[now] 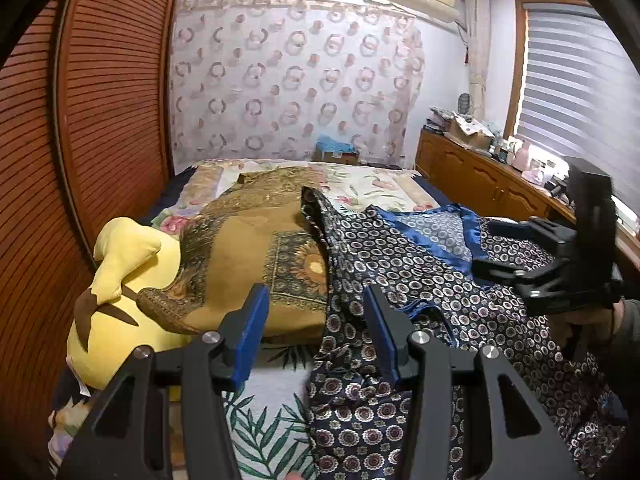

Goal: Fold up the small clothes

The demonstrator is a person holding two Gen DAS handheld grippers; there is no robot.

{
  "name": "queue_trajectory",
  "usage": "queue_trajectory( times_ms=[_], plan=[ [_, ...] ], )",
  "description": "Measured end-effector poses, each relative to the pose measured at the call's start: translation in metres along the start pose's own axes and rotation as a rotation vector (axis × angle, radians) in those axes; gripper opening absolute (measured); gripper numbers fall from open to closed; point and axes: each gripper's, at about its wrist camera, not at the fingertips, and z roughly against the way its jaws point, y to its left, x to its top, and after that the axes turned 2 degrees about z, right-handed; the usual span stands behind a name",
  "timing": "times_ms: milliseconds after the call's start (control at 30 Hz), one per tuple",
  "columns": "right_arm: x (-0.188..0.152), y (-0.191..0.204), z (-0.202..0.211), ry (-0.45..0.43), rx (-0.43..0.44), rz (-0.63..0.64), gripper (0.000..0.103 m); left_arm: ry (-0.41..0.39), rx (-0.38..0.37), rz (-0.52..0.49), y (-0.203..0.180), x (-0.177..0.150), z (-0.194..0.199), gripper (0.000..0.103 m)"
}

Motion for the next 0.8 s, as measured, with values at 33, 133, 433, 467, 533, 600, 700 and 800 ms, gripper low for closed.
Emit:
queue_trajectory(
  times_ms=[33,133,433,467,533,600,700,800],
  plan=[
    [0.005,0.005,-0.010,0.002,0.014,0.017,0.096,0.000,0.000,0.003,0.001,0.000,-0.001,0.048],
    [0.015,0.021,-0.038,0.026,0.077,0.042,0.092,0.004,0.003,0.008,0.003,-0.003,-0.002,0.048],
    [0.013,0.078,-0.106,0.190,0.213,0.161,0.079,0.014,0.006,0.010,0.006,-0.012,0.001,0.048],
    [0.013,0.082,-0.110,0.203,0.224,0.172,0.079,0.013,0.006,0.008,0.006,-0.012,0.001,0.048],
    [0.013,0.090,-0.116,0.230,0.232,0.189,0.079,0.015,0.006,0.010,0.006,-0.013,0.001,0.048],
    [0.012,0.096,-0.123,0.262,0.206,0.218,0.076,0.015,0.005,0.009,0.005,-0.012,0.001,0.048],
    [0.013,0.096,-0.134,0.283,0.164,0.243,0.072,0.016,-0.002,0.004,0.004,-0.014,0.004,0.048],
    [0.021,0.084,-0.141,0.278,0.122,0.221,0.066,0.018,-0.010,-0.002,0.001,-0.014,0.004,0.048]
  ],
)
